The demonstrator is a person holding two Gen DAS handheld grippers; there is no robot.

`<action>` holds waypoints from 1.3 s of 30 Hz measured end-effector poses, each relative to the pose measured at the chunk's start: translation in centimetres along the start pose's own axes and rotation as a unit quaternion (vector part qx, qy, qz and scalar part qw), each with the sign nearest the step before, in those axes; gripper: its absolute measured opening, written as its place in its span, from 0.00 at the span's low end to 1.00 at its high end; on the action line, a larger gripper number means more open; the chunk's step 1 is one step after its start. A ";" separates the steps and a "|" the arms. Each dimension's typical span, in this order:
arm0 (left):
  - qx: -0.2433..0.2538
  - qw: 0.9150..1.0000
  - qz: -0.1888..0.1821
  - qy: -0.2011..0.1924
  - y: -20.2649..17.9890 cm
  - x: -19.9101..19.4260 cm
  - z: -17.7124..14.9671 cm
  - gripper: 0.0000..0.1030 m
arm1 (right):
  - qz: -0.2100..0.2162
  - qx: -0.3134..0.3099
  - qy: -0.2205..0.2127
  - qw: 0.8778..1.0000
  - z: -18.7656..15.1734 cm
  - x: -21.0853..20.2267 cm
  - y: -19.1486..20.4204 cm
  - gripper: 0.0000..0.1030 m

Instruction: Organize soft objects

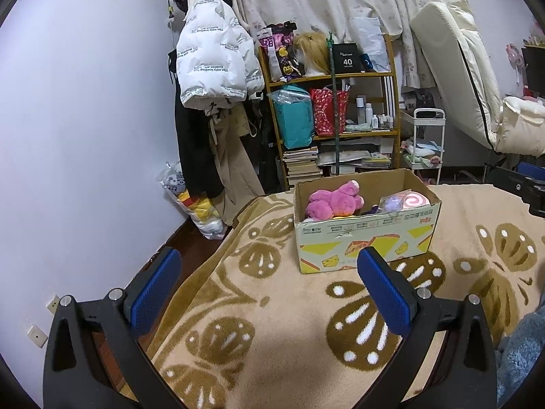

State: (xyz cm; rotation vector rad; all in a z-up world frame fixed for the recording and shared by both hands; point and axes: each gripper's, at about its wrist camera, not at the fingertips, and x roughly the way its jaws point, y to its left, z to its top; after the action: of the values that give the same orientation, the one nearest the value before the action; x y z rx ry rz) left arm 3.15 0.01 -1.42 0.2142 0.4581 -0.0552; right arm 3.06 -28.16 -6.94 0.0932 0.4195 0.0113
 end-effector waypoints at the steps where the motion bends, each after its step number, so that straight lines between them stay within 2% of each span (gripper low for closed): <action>1: 0.000 1.000 -0.001 0.000 0.0 0.0 0.0 0.99 | 0.000 0.000 0.000 1.000 0.0 0.0 0.0 1.00; 17: 0.000 1.000 0.006 0.008 0.0 0.4 0.0 0.99 | 0.001 0.000 0.000 1.000 0.1 0.0 -0.1 1.00; 39: -0.008 1.000 -0.003 0.016 -0.1 0.8 -0.4 0.99 | 0.004 0.004 0.001 1.000 0.1 0.1 -0.3 1.00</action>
State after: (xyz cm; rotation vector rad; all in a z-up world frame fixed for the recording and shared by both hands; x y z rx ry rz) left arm 3.67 -0.04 -2.14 0.1986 0.4910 -0.0536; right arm 3.16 -28.51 -6.86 0.1038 0.4216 0.0182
